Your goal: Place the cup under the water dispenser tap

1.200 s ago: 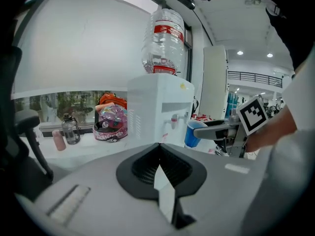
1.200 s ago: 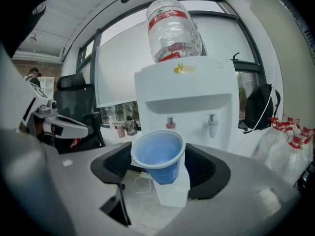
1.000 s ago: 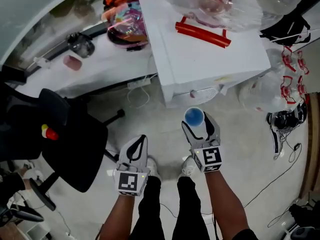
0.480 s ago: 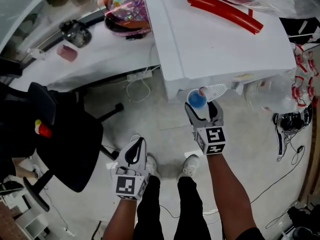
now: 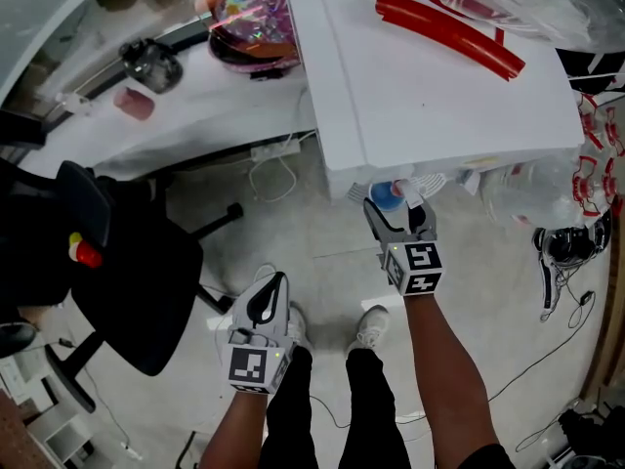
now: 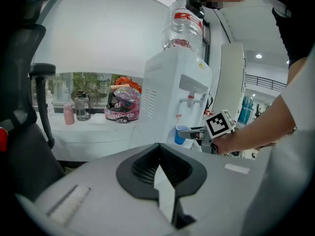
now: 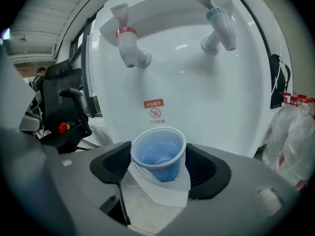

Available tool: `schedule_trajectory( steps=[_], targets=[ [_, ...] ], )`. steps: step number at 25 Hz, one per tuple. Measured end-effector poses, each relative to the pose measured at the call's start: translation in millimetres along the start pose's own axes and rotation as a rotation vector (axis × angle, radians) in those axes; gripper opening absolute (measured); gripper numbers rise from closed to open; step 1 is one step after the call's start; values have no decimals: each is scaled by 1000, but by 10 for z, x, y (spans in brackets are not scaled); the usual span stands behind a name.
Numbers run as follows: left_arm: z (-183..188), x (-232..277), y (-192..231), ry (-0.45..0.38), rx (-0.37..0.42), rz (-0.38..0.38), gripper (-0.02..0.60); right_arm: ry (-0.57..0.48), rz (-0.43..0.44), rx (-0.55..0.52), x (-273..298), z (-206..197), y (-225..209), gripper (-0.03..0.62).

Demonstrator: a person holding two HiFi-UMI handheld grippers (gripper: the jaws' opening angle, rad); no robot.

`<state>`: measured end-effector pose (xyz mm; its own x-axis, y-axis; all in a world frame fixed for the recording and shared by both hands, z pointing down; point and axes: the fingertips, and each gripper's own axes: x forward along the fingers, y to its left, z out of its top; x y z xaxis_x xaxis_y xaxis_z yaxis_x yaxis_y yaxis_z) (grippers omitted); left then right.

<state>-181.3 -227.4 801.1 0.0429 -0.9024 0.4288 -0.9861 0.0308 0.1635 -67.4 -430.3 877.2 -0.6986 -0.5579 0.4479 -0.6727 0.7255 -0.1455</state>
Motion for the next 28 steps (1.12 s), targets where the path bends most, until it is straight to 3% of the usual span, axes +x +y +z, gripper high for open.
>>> schedule_trajectory(
  steps=[2,4,7,16,22,28],
  targets=[
    [3,12,-7,-1,0,-2,17,10,9,5,30,-33,12,348],
    [-29,9,-3,3,-2,0,17,19,12,19,42,-66,11,407],
    [-43,-6,-10,10,-5,-1,17,20,0,18,-23,-45,13,437],
    [418,-135,-149,-38,2,-39,17,-35,17,-6,-677,229,362,419],
    [674,-253,-206,-68,23,-72,17,-82,-3,-55,-1207,512,710,327],
    [1075,-517,-404,-81,38,-111,16,-144,-29,-103,-1859,983,986,126]
  ],
)
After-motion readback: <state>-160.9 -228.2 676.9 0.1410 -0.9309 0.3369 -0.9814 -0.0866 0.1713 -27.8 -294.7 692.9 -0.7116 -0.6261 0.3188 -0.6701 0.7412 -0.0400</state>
